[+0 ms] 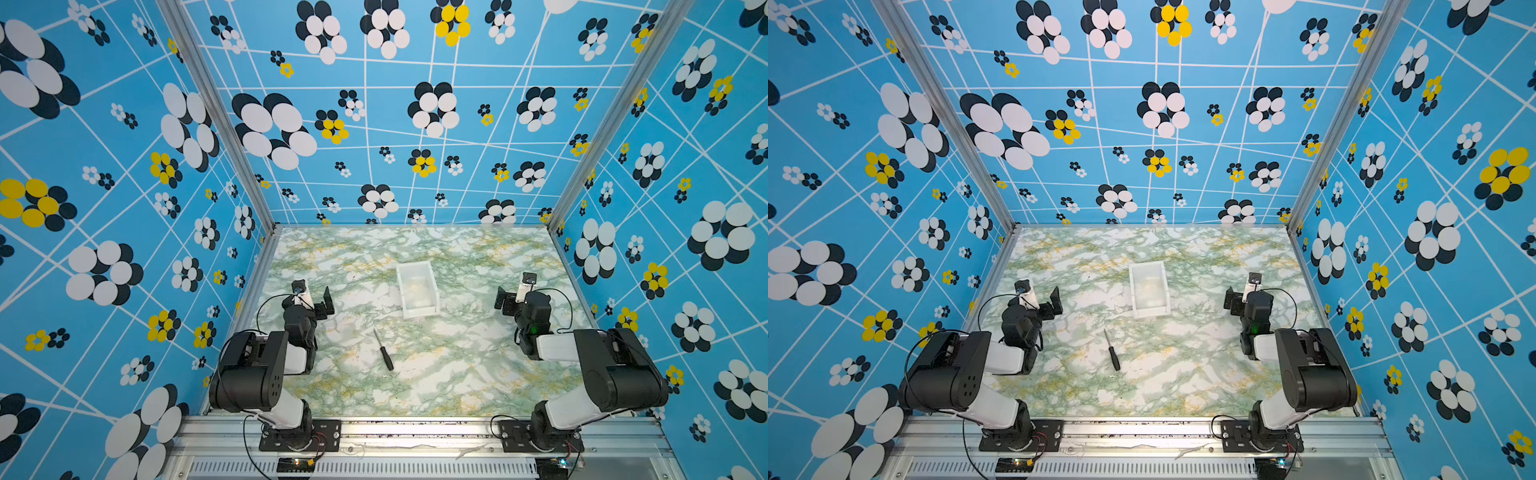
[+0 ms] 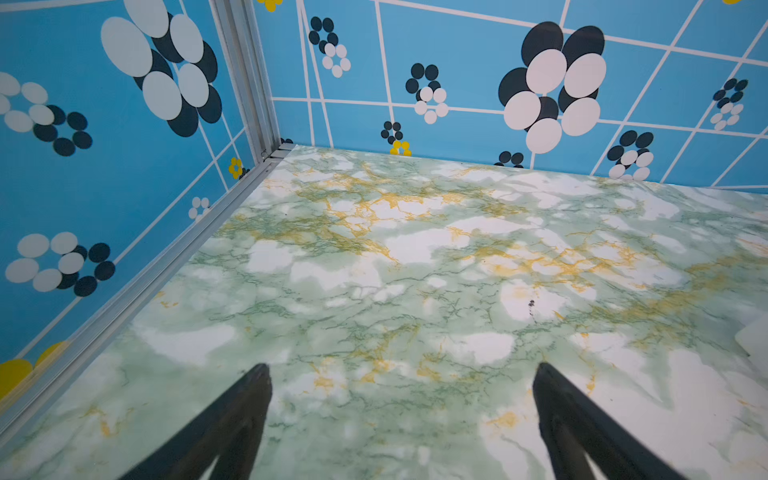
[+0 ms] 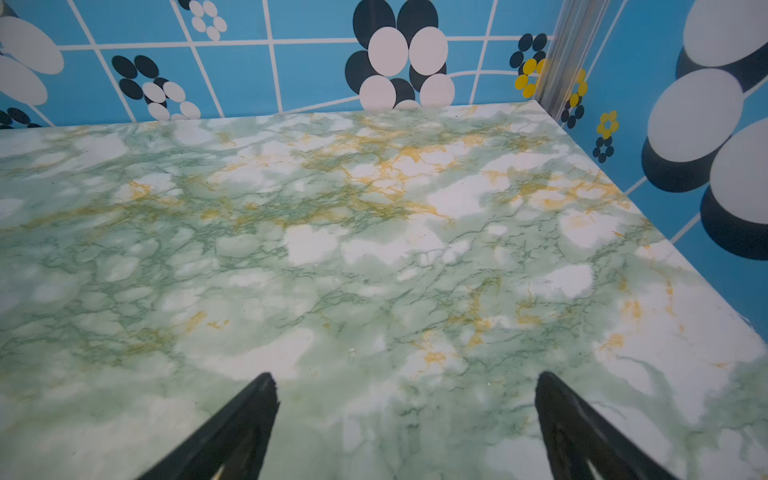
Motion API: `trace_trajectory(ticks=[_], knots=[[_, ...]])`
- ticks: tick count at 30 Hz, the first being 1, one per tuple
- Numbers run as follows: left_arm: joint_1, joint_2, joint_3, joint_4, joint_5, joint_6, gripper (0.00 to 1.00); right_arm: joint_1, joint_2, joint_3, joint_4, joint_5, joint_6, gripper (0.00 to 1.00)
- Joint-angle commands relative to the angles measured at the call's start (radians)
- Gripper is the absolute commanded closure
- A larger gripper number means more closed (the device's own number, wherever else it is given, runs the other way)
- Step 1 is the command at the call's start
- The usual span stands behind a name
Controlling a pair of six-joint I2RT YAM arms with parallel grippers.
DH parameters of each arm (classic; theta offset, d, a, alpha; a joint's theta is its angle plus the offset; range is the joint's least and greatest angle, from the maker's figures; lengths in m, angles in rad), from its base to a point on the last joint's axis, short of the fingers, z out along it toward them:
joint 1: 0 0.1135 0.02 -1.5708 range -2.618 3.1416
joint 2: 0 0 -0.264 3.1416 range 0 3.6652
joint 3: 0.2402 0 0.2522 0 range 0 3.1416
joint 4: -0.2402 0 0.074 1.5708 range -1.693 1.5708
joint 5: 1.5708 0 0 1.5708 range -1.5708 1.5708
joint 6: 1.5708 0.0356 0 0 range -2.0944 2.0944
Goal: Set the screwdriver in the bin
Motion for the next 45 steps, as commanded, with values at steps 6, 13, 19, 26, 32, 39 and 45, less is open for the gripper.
trace_trajectory(ticks=[6,13,19,26,32,39,45], knots=[[-0.001,0.017,-0.014,0.028,-0.013,0.005,0.01,-0.006,-0.010,0.014,-0.007,-0.008,-0.011,0.01],[-0.001,0.018,-0.014,0.028,-0.013,0.005,0.01,-0.006,-0.010,0.016,-0.007,-0.008,-0.010,0.01],[-0.001,0.017,-0.013,0.028,-0.004,0.007,0.01,-0.005,-0.009,0.016,-0.009,-0.008,-0.010,0.01],[-0.002,0.021,-0.009,0.030,0.120,0.046,0.01,-0.005,-0.009,0.016,-0.008,-0.008,-0.009,0.01],[-0.001,0.026,-0.025,0.064,0.091,0.039,0.01,-0.005,-0.008,0.016,-0.008,-0.007,-0.010,0.01],[-0.001,0.016,0.002,-0.001,0.090,0.039,0.01,-0.006,-0.008,0.016,-0.008,-0.007,-0.007,0.01],[-0.013,0.008,0.054,-0.102,0.128,0.068,0.01,-0.006,-0.008,0.017,-0.008,-0.007,-0.006,0.01]])
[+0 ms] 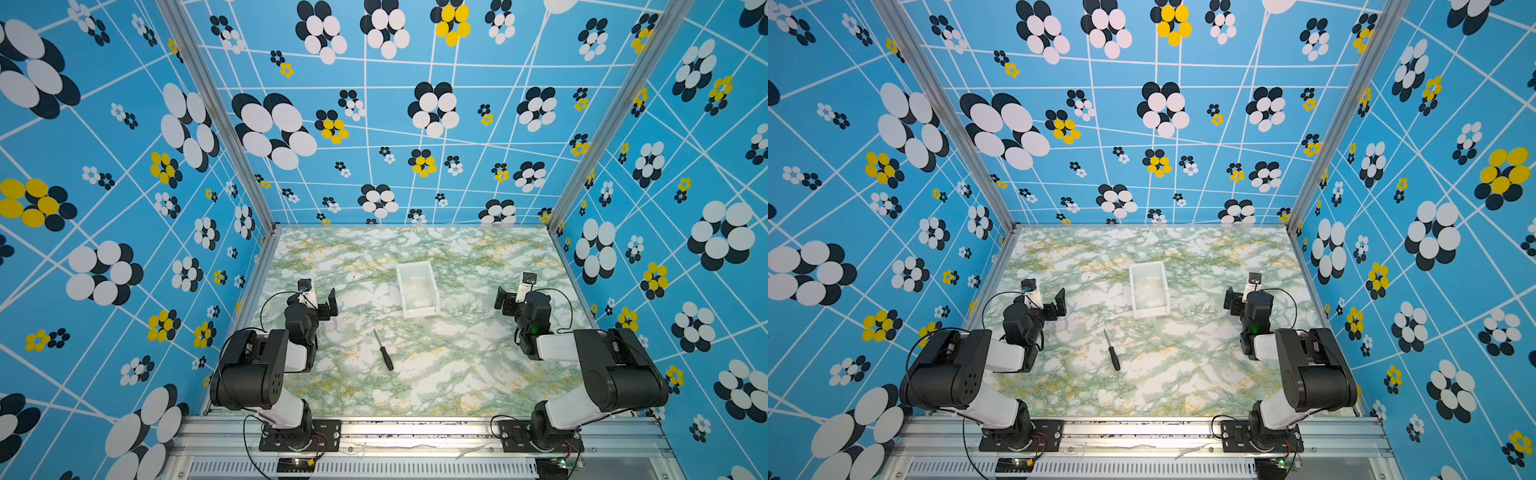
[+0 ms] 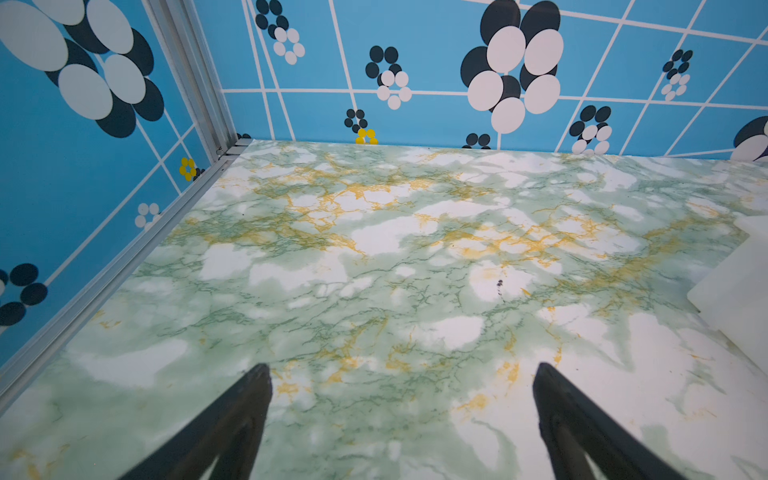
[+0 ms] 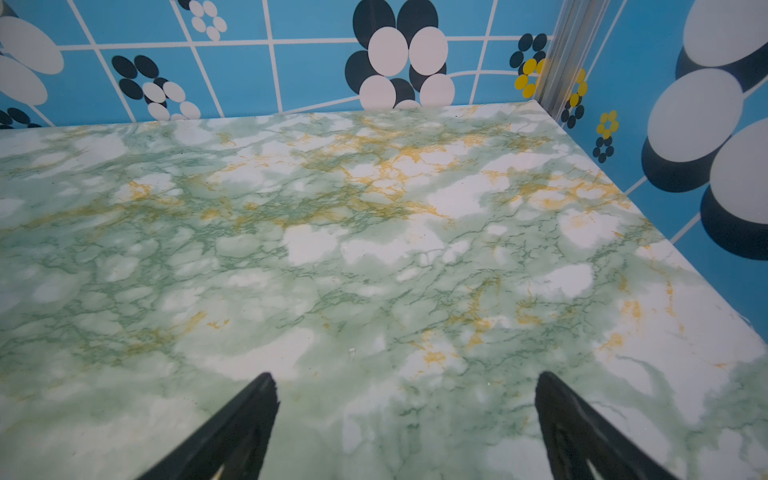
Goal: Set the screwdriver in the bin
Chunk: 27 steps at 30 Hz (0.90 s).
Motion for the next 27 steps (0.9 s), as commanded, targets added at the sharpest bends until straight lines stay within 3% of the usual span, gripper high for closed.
trace_trajectory(ticks=[1,6,11,14,16,18,22,27], knots=[[-0.010,-0.005,0.022,-0.047,0.031,0.033,0.01,-0.006,-0.008,0.019,-0.011,-0.005,-0.006,0.01],[-0.010,-0.076,0.016,-0.101,0.059,0.040,0.01,-0.006,-0.047,0.009,-0.008,0.086,0.026,0.01],[-0.019,-0.270,0.136,-0.524,0.110,0.058,0.01,-0.005,-0.217,0.113,-0.365,0.121,0.039,0.01],[-0.021,-0.311,0.181,-0.654,0.179,0.115,0.01,-0.005,-0.311,0.221,-0.681,0.169,0.209,0.01],[-0.020,-0.333,0.202,-0.721,0.181,0.134,0.01,-0.005,-0.337,0.319,-0.921,0.131,0.299,0.01],[-0.020,-0.363,0.251,-0.853,0.203,0.151,0.01,-0.002,-0.368,0.353,-1.038,0.036,0.337,0.01],[-0.022,-0.423,0.384,-1.177,0.270,0.206,0.01,0.071,-0.510,0.316,-1.152,-0.030,0.375,0.01],[-0.045,-0.469,0.565,-1.548,0.247,0.288,0.01,0.283,-0.617,0.338,-1.375,-0.047,0.441,0.10]])
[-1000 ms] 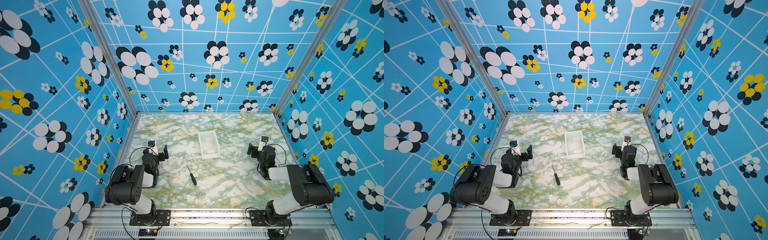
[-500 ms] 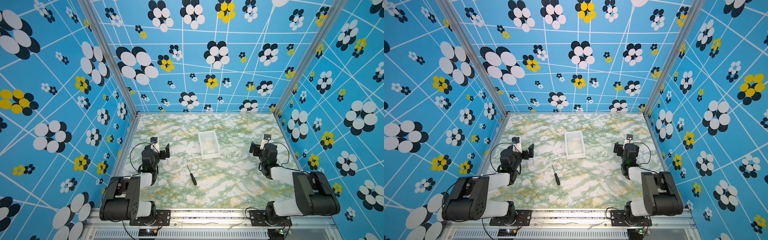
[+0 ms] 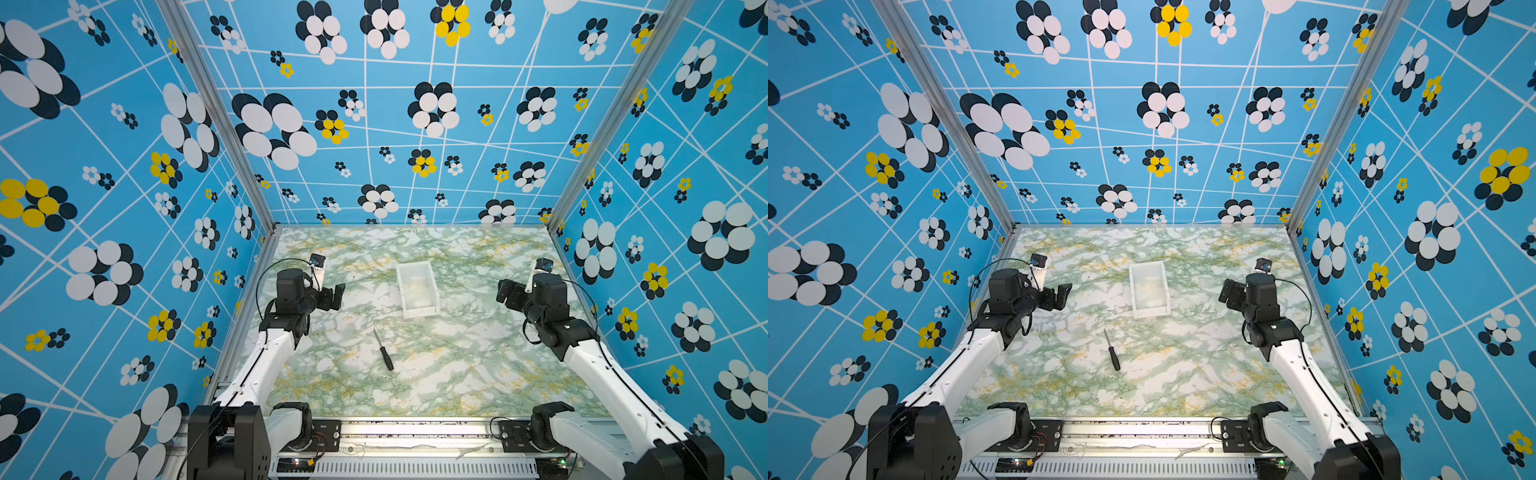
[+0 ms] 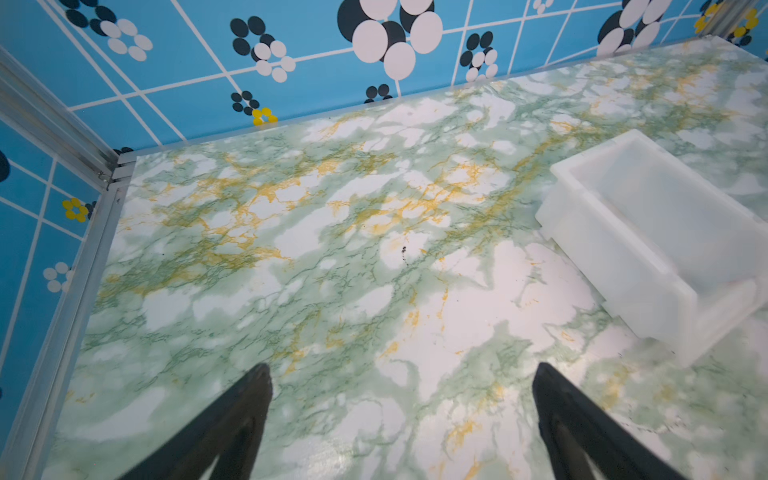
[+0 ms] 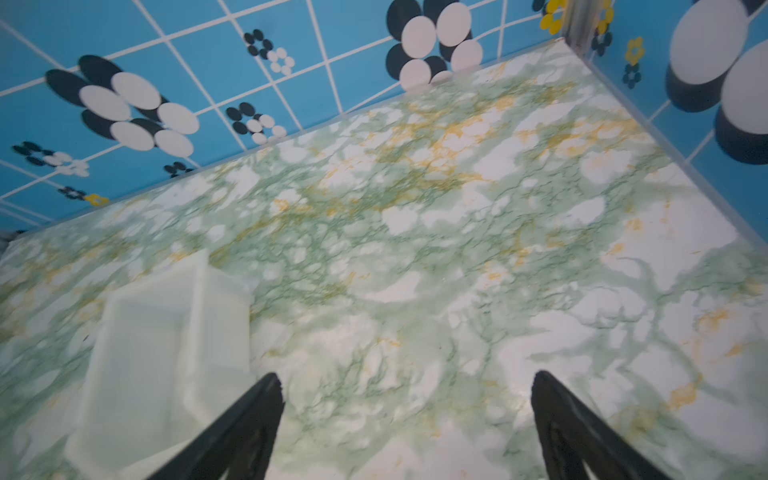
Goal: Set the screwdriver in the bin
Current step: 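Reach the right gripper over the black-handled screwdriver while the left arm lifts slightly, then lower the right gripper and close it on the screwdriver's black handle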
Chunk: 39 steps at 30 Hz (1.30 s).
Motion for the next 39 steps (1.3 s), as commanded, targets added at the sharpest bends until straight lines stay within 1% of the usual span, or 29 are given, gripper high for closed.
trace_trajectory(ticks=[1,2,4,5,7,10,11,12,13,15,16,21,26,28,30,32,39], knots=[[-0.031,-0.024,0.142,-0.396,0.013,0.093,0.01,0.120,-0.036,0.021,-0.267,-0.058,0.083,0.13],[-0.048,-0.017,0.190,-0.469,-0.009,0.106,0.01,0.167,-0.034,0.039,-0.306,-0.060,0.098,0.17],[-0.085,0.002,0.276,-0.599,-0.065,0.127,0.01,0.251,-0.022,0.074,-0.375,-0.068,0.137,0.20],[-0.106,0.017,0.317,-0.659,-0.103,0.127,0.01,0.302,-0.009,0.084,-0.390,-0.071,0.157,0.25],[-0.129,0.049,0.398,-0.758,-0.134,0.121,0.01,0.413,0.033,0.100,-0.395,-0.076,0.195,0.27],[-0.134,0.094,0.502,-0.887,-0.101,0.086,0.01,0.576,0.153,0.162,-0.403,-0.059,0.227,0.29],[-0.134,0.101,0.526,-0.920,-0.083,0.072,0.01,0.623,0.203,0.189,-0.398,-0.061,0.232,0.33],[-0.134,0.103,0.540,-0.942,-0.060,0.062,0.01,0.663,0.244,0.215,-0.396,-0.057,0.237,0.34],[-0.134,0.102,0.548,-0.960,-0.033,0.059,0.01,0.705,0.297,0.246,-0.389,-0.047,0.238,0.37],[-0.139,0.085,0.545,-0.976,0.003,0.059,0.01,0.771,0.382,0.298,-0.374,-0.029,0.242,0.37],[-0.140,0.076,0.538,-0.978,0.011,0.063,0.01,0.798,0.427,0.322,-0.356,-0.038,0.239,0.37],[-0.150,0.010,0.506,-1.020,0.072,0.154,0.01,0.874,0.643,0.450,-0.336,-0.078,0.220,0.38],[-0.157,-0.039,0.471,-1.039,0.079,0.160,0.01,0.906,0.794,0.551,-0.332,-0.100,0.211,0.39],[-0.160,-0.057,0.456,-1.034,0.078,0.156,0.01,0.909,0.838,0.586,-0.333,-0.108,0.207,0.41],[-0.164,-0.074,0.441,-1.025,0.072,0.151,0.01,0.910,0.884,0.628,-0.353,-0.110,0.201,0.48],[-0.167,-0.082,0.439,-1.022,0.066,0.146,0.01,0.911,0.930,0.675,-0.391,-0.105,0.195,0.49],[-0.168,-0.101,0.457,-1.011,0.058,0.108,0.01,0.912,1.015,0.737,-0.439,-0.060,0.191,0.50]])
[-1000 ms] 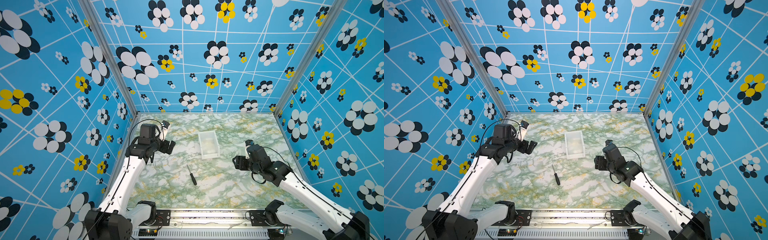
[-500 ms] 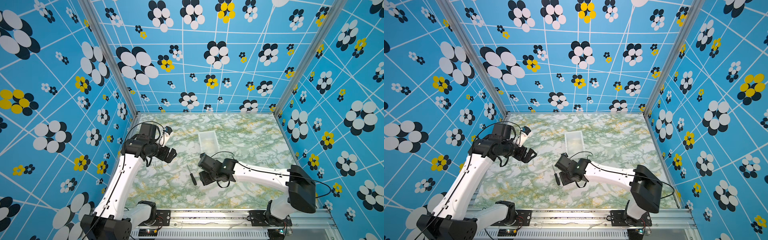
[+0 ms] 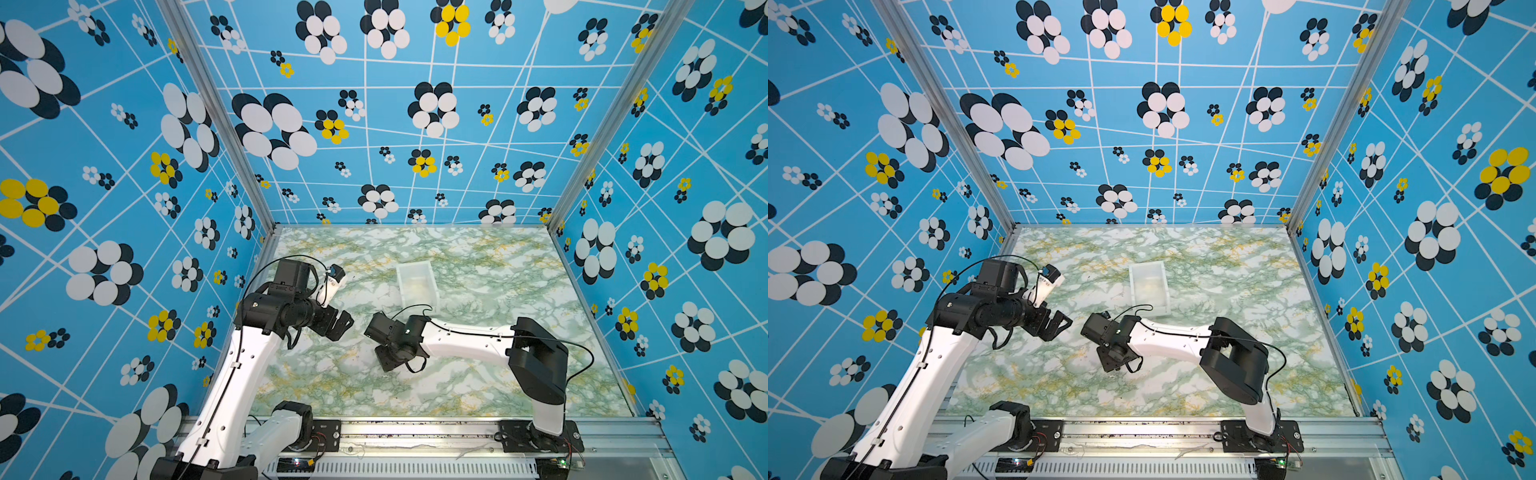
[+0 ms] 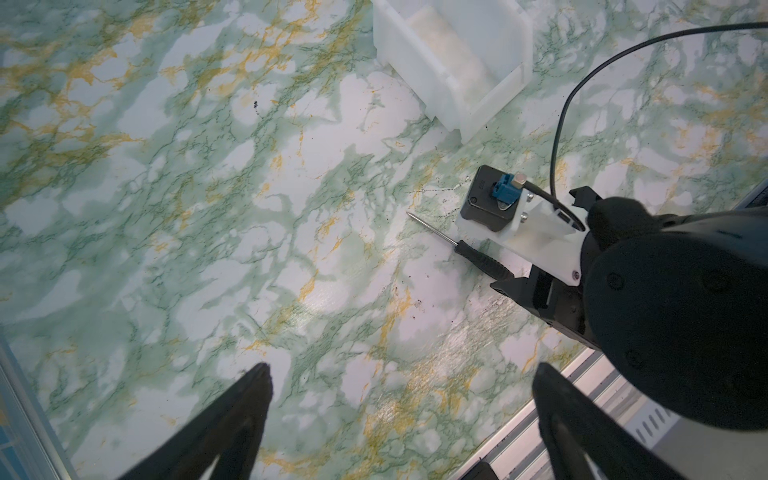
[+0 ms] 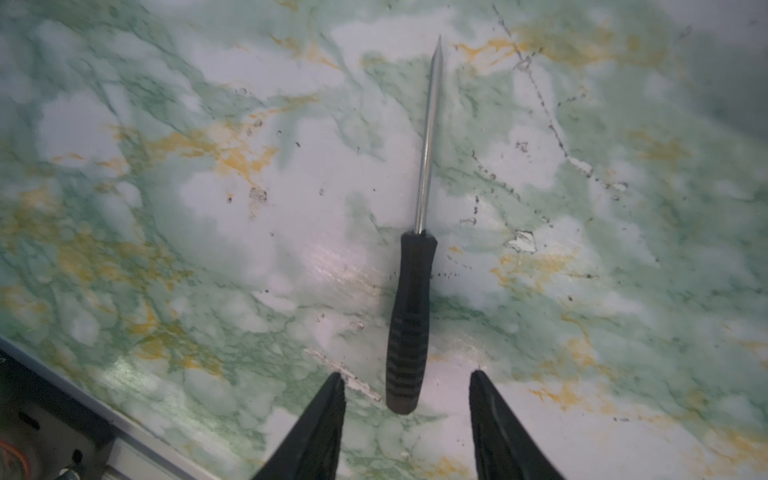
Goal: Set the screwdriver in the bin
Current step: 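Lower the right gripper and close it on the screwdriver's black handle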
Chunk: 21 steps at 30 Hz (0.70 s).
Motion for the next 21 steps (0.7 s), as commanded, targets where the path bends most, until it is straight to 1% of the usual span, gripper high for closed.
trace_trajectory(ticks=[1,5,6,7,12,16,21], knots=[[-0.008,-0.021,0.012,-0.004,0.005,-0.028,0.01,0.004,0.042,0.045,-0.073,0.044,-0.013,0.50],[-0.007,-0.020,0.034,-0.017,0.013,-0.049,0.01,0.004,0.075,0.064,-0.078,0.047,-0.012,0.52],[-0.007,-0.020,0.038,-0.021,0.017,-0.051,0.01,0.005,0.082,0.070,-0.081,0.044,-0.011,0.53],[-0.007,-0.022,0.042,-0.025,0.022,-0.050,0.01,0.006,0.091,0.075,-0.081,0.038,-0.016,0.57],[-0.009,-0.025,0.054,-0.033,0.017,-0.040,0.01,0.012,0.111,0.092,-0.104,0.067,-0.017,0.58],[-0.010,-0.022,0.061,-0.040,0.024,-0.040,0.01,0.013,0.127,0.099,-0.107,0.060,-0.018,0.57],[-0.014,-0.017,0.066,-0.038,0.025,-0.046,0.01,0.020,0.146,0.107,-0.110,0.065,-0.018,0.58]])
